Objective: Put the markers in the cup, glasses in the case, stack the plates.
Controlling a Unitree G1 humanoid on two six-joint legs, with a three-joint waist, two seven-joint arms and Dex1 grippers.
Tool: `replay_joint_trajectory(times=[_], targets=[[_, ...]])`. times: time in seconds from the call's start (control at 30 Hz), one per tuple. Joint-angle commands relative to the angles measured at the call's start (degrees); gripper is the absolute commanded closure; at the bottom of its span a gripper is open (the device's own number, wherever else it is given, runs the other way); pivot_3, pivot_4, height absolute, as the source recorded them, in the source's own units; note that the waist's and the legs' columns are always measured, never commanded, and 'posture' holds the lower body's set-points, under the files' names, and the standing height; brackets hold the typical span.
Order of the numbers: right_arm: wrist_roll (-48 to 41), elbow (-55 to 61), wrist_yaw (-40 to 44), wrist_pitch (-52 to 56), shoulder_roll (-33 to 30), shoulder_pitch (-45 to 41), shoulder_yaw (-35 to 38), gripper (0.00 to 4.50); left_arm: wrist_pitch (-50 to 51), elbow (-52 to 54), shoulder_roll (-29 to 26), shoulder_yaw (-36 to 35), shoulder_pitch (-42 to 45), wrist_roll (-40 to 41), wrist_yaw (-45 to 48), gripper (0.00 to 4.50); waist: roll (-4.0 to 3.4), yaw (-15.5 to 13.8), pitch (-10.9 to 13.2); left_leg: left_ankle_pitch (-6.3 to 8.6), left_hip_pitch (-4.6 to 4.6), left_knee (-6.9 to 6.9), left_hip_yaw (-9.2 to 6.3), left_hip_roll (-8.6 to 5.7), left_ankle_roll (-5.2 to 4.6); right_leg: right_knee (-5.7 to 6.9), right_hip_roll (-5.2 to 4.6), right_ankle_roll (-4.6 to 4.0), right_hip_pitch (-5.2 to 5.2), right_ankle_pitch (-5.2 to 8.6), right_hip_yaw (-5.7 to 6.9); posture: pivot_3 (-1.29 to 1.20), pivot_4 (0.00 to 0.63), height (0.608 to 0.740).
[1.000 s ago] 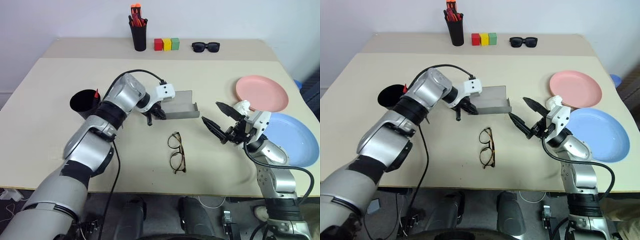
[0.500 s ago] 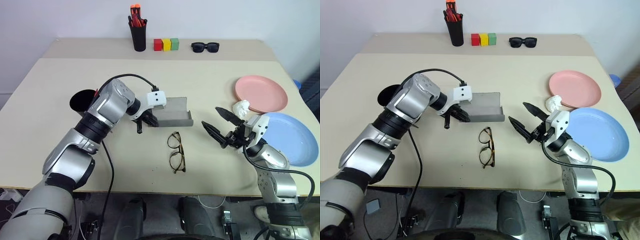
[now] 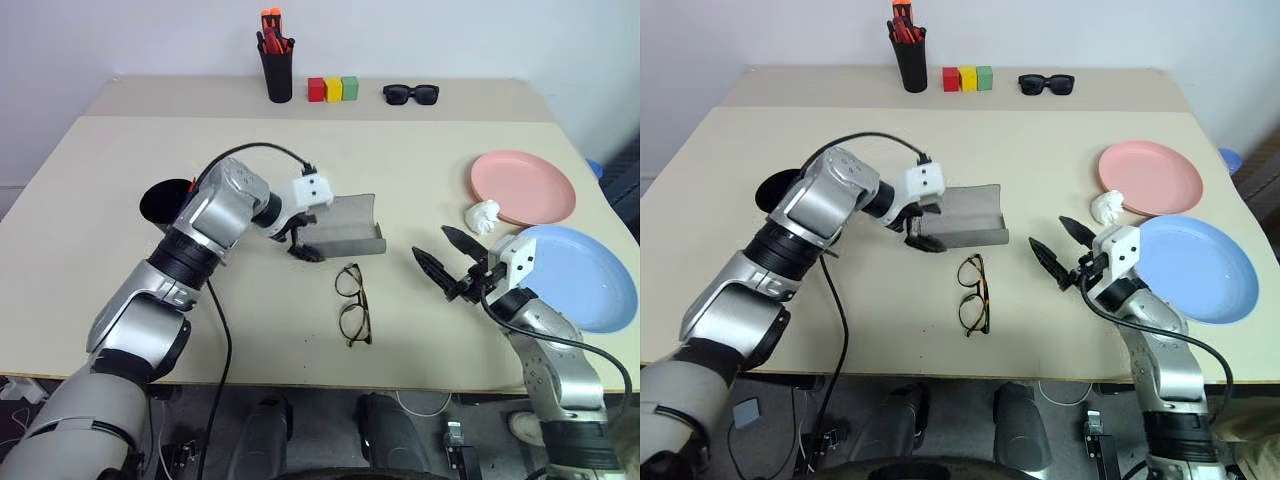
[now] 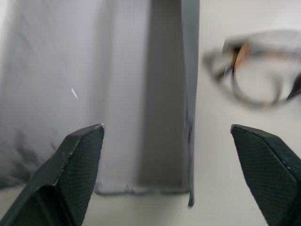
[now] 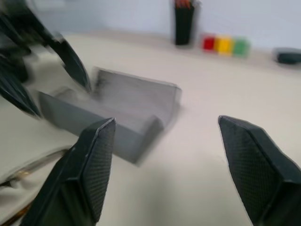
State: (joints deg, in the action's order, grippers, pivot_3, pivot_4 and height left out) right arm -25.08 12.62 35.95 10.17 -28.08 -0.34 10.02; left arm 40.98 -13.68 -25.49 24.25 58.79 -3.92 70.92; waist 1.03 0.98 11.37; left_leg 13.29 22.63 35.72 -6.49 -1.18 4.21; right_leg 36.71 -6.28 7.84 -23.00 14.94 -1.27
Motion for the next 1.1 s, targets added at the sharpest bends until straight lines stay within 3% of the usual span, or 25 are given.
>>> replay_joint_trajectory(times=[0.03, 0.1, 0.2, 0.37, 0.53, 0.7, 0.8, 1.0, 1.1], targets=[[-4.51, 7.76, -1.07, 9.03, -3.38, 3.15, 3.25, 0.96, -4.53, 9.66, 0.1, -7.04, -3.17, 5.59, -1.94, 0.03, -0.02, -0.03, -0.01, 0.01, -0.01, -0.01, 0.0, 0.0, -0.01, 0.0, -0.02, 0.0, 0.0, 0.0, 0.0, 0.0, 0.15, 0.74], [-8.74, 11.51, 1.07, 15.29, -6.82, 6.43, 4.54, 0.96, -8.75, 15.33, -2.19, -8.54, -7.78, 8.51, 0.48, 0.03, -0.12, 0.11, -0.07, 0.01, -0.05, -0.05, 0.01, 0.0, -0.02, 0.0, -0.02, 0.0, 0.0, 0.0, -0.02, 0.0, 0.15, 0.74], [-16.9, 15.27, 5.18, 24.88, -12.56, 9.78, 6.27, 0.96, -6.59, 22.31, -9.64, -7.31, -12.18, 14.37, 10.79, 0.03, -0.11, 0.5, -0.06, 0.03, -0.13, -0.08, 0.07, 0.02, -0.05, 0.06, -0.01, -0.02, 0.01, 0.0, -0.08, 0.0, 0.15, 0.74], [-24.38, 17.53, 8.29, 35.65, -18.57, 9.2, 4.91, 0.96, -6.76, 24.85, -17.75, -8.16, -16.68, 21.34, 19.48, 0.03, -0.1, -0.06, -0.06, 0.06, -0.18, 0.24, 0.06, 0.03, -0.1, 0.2, 0.0, -0.27, 0.17, 0.11, -0.06, 0.0, 0.15, 0.74], [-27.6, 15.75, 9.18, 39.96, -16.76, 3.09, -0.25, 0.96, -12.21, 26.44, -19.97, -10.38, -21.25, 22.25, 18.01, 0.03, -0.08, -0.2, -0.05, 0.09, -0.13, 0.4, 0.04, 0.03, -0.15, -0.16, 0.0, -0.35, 0.39, 0.09, -0.05, 0.0, 0.15, 0.74], [-22.5, 10.37, 10.25, 37.74, -14.19, -2.28, -6.68, 0.96, -16.04, 31.11, -20.24, -16.52, -29.91, 24.58, 12.35, 0.03, -0.08, -0.03, -0.05, 0.23, -0.05, 0.3, 0.06, 0.03, -0.4, -0.43, 0.0, -0.12, 0.38, -0.03, -0.06, 0.0, 0.15, 0.74], [-18.92, 5.92, 11.62, 35.56, -12.69, -5.68, -9.71, 0.96, -16.29, 35.16, -21.99, -23.01, -36.61, 26.7, 8.78, 0.03, -0.09, 0.09, -0.05, 0.24, -0.04, 0.28, 0.06, 0.03, -0.41, -0.42, 0.02, -0.1, 0.35, -0.03, -0.05, 0.0, 0.15, 0.74], [-15.24, 0.53, 13.81, 33.07, -10.51, -9.23, -12.26, 0.96, -24.78, 38.74, -18.83, -36.03, -48.72, 29.22, 0.83, 0.03, -0.09, -0.18, -0.06, 0.24, -0.09, 0.3, 0.05, 0.03, -0.41, -0.42, 0.01, -0.14, 0.41, -0.02, -0.04, 0.0, 0.15, 0.74], [-15.13, -0.37, 14.94, 33.27, -10.01, -10.07, -12.53, 0.96, -29.09, 39.57, -18.21, -39.07, -53.4, 30.15, 0.47, 0.03, -0.1, -0.19, -0.06, 0.24, -0.09, 0.28, 0.07, 0.03, -0.4, -0.46, 0.0, -0.15, 0.41, -0.02, -0.04, 0.0, 0.15, 0.74]])
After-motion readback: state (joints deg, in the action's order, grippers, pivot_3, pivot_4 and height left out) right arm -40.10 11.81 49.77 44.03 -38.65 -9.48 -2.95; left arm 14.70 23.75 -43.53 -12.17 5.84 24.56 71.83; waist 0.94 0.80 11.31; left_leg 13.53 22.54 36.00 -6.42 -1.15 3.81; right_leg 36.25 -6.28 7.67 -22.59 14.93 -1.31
